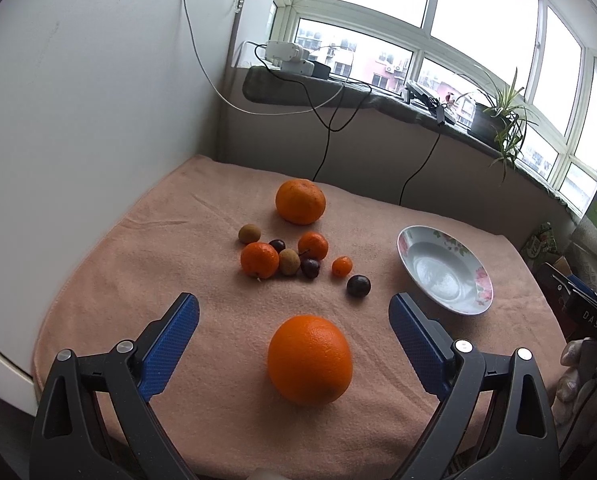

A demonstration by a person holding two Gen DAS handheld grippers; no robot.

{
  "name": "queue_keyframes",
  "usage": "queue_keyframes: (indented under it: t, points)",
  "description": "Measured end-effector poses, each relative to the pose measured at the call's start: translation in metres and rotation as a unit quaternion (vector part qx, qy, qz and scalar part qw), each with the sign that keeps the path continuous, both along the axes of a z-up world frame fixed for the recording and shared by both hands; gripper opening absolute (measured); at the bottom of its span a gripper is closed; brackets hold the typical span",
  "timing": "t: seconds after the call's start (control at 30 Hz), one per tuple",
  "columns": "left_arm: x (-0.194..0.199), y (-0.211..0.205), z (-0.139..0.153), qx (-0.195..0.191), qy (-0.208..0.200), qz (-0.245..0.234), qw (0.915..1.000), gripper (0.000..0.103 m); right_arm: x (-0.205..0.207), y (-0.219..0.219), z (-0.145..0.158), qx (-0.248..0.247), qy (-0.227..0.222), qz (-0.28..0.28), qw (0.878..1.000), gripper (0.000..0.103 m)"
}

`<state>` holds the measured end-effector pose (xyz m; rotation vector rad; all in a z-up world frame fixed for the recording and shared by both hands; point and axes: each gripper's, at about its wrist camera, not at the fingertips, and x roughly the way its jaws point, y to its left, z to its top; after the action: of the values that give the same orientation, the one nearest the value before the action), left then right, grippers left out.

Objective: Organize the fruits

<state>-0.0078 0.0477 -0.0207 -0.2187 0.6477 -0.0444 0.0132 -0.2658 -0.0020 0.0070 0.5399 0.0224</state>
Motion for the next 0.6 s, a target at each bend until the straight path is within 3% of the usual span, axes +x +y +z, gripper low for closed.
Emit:
queue_keyframes:
  t: [0.37, 0.6]
  points:
    - [-0.008, 0.021, -0.022, -0.029, 0.037, 0.006, 0.9989, 0.096, 0.012, 0.038, -0.010, 0.007, 0.027, 0.084, 0.996, 0.103]
    - [-0.007, 0.020, -0.040, -0.056, 0.070, -0.011, 0.9959, 0.096, 0.018, 0.065, -0.023, 0.033, 0.065, 0.158, 0.985, 0.103]
